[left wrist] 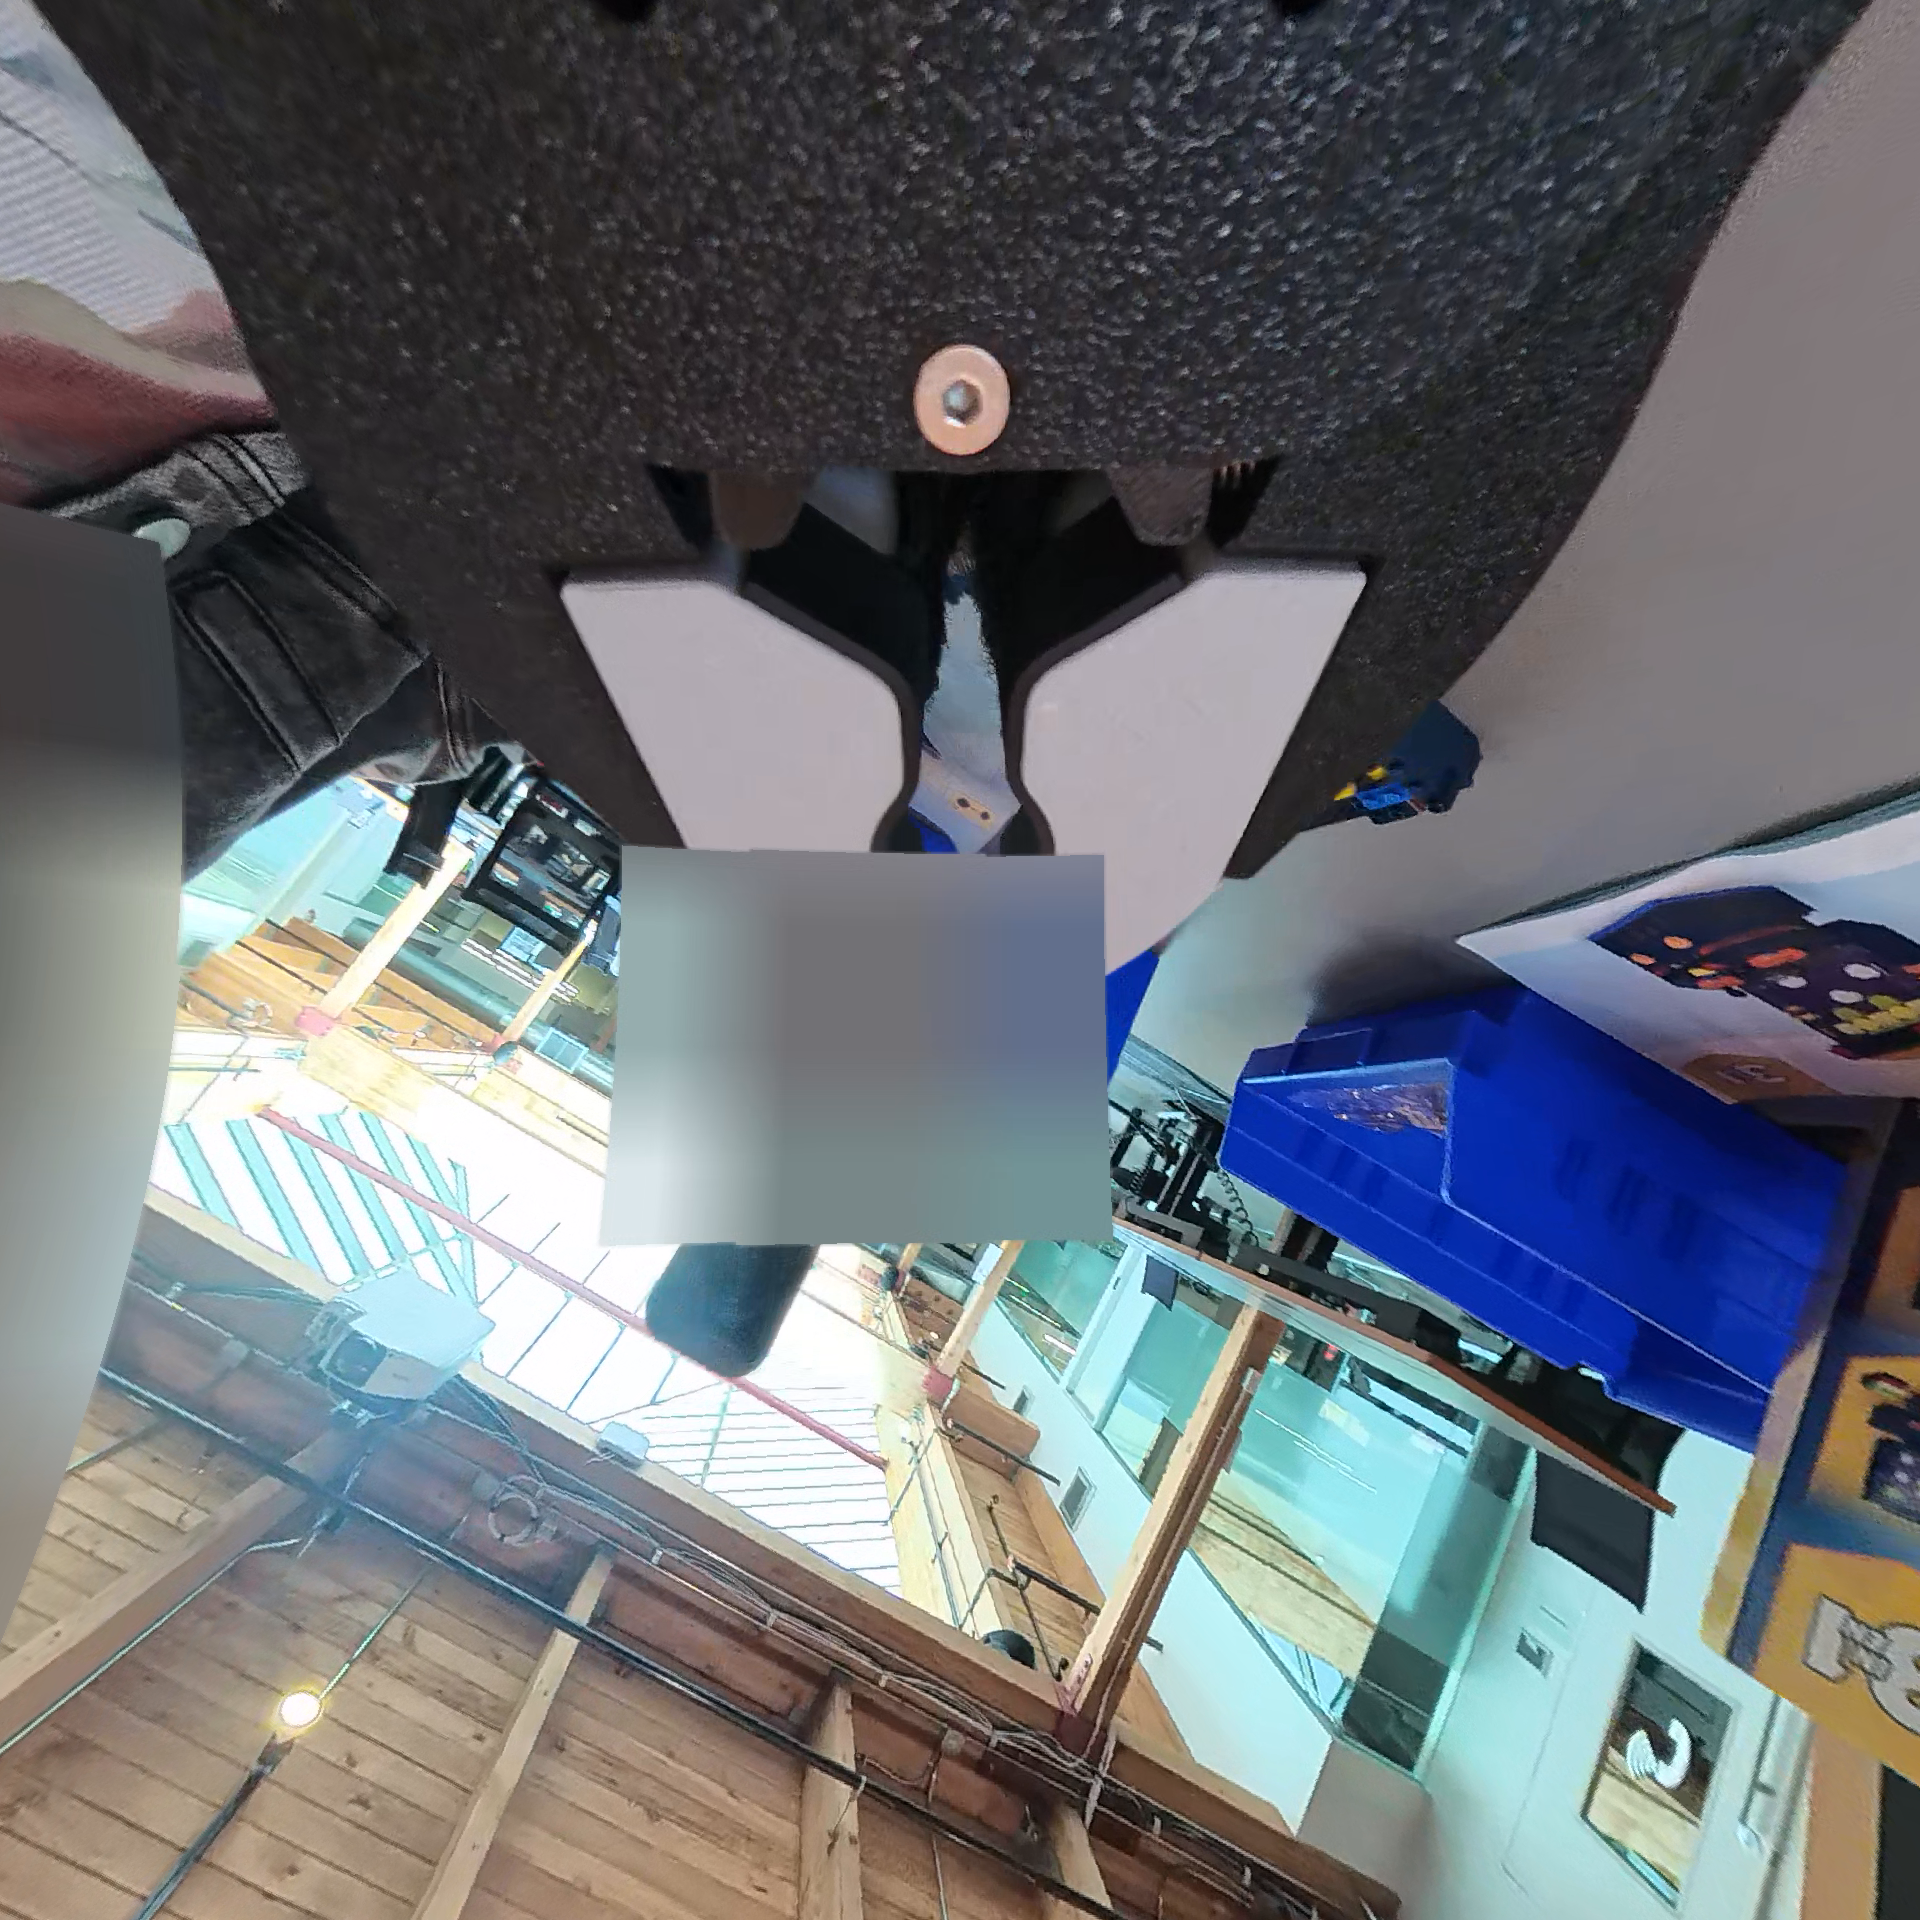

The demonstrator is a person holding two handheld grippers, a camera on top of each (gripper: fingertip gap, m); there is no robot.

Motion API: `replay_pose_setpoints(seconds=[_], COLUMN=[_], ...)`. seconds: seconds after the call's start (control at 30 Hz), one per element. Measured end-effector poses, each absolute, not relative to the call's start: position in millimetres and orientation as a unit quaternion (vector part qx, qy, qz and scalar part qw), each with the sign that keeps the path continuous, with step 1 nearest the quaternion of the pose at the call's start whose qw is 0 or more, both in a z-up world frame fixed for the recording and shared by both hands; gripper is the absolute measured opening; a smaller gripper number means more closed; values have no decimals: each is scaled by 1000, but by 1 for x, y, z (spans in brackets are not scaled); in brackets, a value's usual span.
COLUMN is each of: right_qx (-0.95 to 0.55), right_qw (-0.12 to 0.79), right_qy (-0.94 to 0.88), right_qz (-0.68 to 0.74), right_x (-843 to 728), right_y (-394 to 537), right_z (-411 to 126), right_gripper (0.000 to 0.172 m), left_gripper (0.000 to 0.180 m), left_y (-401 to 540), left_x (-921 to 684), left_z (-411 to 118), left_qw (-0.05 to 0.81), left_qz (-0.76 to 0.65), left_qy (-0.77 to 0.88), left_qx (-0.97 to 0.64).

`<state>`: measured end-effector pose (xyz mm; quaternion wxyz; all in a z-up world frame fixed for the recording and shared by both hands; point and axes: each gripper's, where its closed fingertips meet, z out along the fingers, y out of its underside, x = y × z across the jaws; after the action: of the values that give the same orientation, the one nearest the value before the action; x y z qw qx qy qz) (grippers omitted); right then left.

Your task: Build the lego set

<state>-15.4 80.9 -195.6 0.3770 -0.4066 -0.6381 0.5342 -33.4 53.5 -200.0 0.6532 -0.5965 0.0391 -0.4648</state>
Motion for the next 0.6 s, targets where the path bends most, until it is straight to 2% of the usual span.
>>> replay_pose_setpoints(seconds=[0.1,0.33,0.47,0.6], right_qx=[-410,-461,-479,-490], right_qw=[360,291,221,184], right_qy=[-611,-578,-548,-505], right_qz=[573,607,649,686], right_x=[-18,-27,-32,-40], right_y=[69,65,52,45], right_z=[-187,-198,-198,-193], right_gripper=[20,10,13,15], left_gripper=[9,9,9,9], left_y=[53,52,51,52], left_x=[-28,-27,-30,-33], left_z=[-202,-200,-195,-192], left_qw=[649,667,690,732], left_qz=[-462,-435,-410,-315], left_qy=[54,67,75,100], left_qx=[-603,-601,-592,-596])
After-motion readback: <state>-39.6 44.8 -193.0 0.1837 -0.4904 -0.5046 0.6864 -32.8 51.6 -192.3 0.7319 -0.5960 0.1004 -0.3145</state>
